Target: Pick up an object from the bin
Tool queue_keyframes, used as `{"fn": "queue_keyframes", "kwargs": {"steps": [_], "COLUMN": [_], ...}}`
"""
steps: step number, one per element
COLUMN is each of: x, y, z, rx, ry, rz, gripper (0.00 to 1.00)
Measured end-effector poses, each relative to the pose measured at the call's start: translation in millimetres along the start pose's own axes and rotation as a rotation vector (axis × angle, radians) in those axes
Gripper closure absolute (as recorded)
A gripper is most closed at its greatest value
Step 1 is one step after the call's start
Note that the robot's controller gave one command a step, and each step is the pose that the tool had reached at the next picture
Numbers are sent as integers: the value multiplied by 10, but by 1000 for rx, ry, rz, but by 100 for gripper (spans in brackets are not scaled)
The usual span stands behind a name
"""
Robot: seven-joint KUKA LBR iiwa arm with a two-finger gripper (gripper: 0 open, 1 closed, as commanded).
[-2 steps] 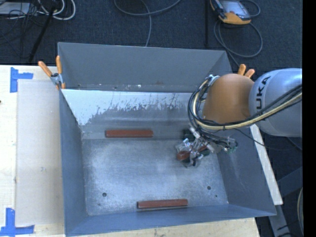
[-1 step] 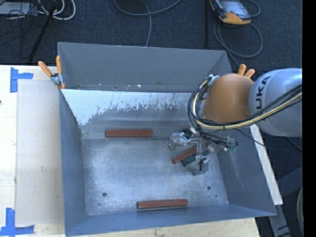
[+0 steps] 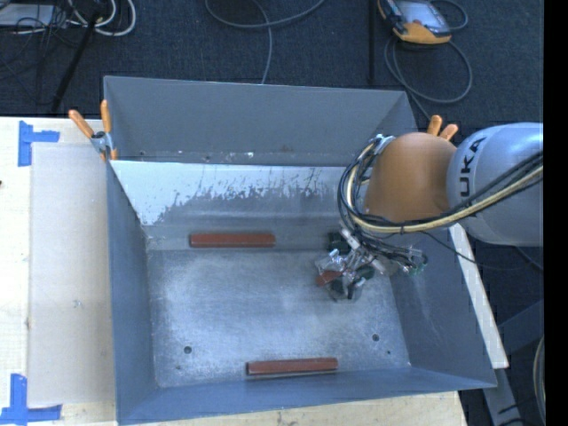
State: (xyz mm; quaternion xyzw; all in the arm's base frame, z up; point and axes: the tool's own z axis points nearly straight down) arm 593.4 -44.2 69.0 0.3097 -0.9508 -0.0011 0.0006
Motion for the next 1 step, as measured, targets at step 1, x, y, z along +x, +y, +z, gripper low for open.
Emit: {"fn": "queue_keyframes", "kwargs": {"steps": [1], "x": [482], "y": [-59], "z": [-1519], "rx": [8], "ry": [-6], "rz": [41], "gripper": [100]}}
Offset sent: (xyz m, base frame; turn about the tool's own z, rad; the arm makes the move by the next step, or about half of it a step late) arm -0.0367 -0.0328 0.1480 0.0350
